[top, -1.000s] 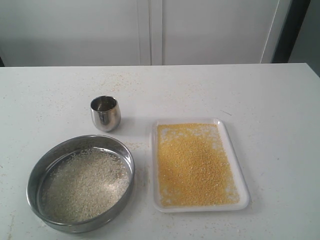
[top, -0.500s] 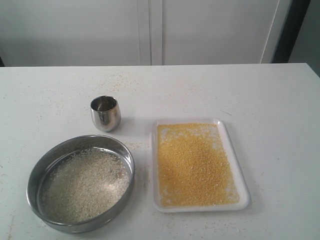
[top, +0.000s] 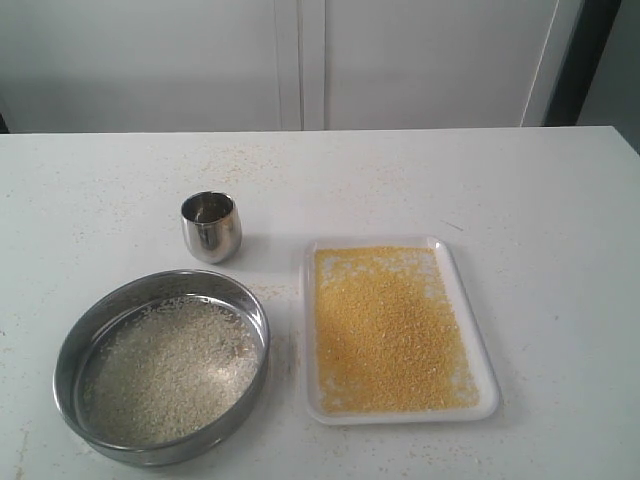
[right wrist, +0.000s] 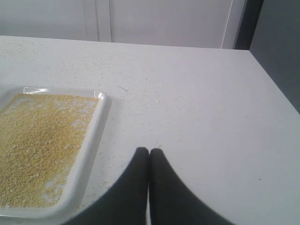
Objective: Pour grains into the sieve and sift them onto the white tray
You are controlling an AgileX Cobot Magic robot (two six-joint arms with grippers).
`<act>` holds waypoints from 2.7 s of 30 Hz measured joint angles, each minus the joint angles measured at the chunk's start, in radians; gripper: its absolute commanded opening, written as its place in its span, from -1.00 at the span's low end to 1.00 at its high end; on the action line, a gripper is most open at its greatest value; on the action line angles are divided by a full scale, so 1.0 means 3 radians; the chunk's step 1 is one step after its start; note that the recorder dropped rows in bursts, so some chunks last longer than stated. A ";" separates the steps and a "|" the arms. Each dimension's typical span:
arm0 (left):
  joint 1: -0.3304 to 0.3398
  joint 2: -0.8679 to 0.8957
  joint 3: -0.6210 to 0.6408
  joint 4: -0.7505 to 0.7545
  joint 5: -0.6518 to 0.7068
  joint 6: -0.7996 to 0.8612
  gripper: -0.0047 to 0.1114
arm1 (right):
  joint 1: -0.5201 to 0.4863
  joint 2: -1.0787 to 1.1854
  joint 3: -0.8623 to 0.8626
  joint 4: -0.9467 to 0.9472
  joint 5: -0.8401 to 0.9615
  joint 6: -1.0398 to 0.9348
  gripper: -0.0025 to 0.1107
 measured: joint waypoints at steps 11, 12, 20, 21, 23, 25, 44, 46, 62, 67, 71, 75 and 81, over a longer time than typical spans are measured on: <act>0.0000 -0.0770 0.0496 0.0000 -0.0515 0.0000 -0.92 | 0.0000 0.0000 0.0000 0.0000 0.0000 0.0000 -0.96; 0.0000 -0.0837 0.0533 0.0000 -0.0530 0.0000 -0.92 | 0.0000 0.0000 0.0000 0.0000 0.0000 0.0000 -0.96; 0.0000 -0.1416 0.0759 0.0000 -0.0586 0.0000 -0.92 | 0.0000 0.0000 0.0000 0.0000 0.0000 0.0000 -0.96; 0.0000 -0.1481 0.0774 0.0000 -0.0586 0.0000 -0.92 | 0.0000 0.0000 0.0000 0.0000 0.0000 0.0000 -0.96; 0.0000 -0.1597 0.0811 0.0000 -0.0586 0.0000 -0.92 | 0.0000 0.0000 0.0000 0.0000 0.0000 0.0000 -0.96; 0.0000 -0.1703 0.0834 0.0000 -0.0586 0.0000 -0.92 | 0.0000 0.0000 0.0000 0.0000 0.0000 0.0000 -0.96; 0.0000 -0.2478 0.1177 -0.0075 -0.0741 0.0000 -0.92 | 0.0000 0.0000 0.0000 0.0000 0.0000 0.0000 -0.96; 0.0000 -0.2548 0.1235 -0.0075 -0.0797 0.0000 -0.92 | 0.0000 0.0000 0.0000 0.0000 0.0000 0.0000 -0.96; 0.0000 -0.2849 0.1723 -0.0189 -0.0979 0.0000 -0.92 | 0.0000 0.0000 0.0000 0.0000 0.0000 0.0000 -0.96; 0.0000 -0.2870 0.1851 -0.0197 -0.1059 0.0000 -0.92 | 0.0000 0.0000 0.0000 0.0000 0.0000 0.0000 -0.96; 0.0000 -0.2874 0.1991 -0.0210 -0.1124 0.0000 -0.92 | 0.0000 0.0000 0.0000 0.0000 0.0000 0.0000 -0.96; 0.0000 -0.2874 0.2056 -0.0210 -0.1150 0.0000 -0.92 | 0.0000 0.0000 0.0000 0.0000 0.0000 0.0000 -0.96; 0.0000 -0.2874 0.2082 -0.0210 -0.1171 0.0000 -0.92 | 0.0000 0.0000 0.0000 0.0000 0.0000 0.0000 -0.96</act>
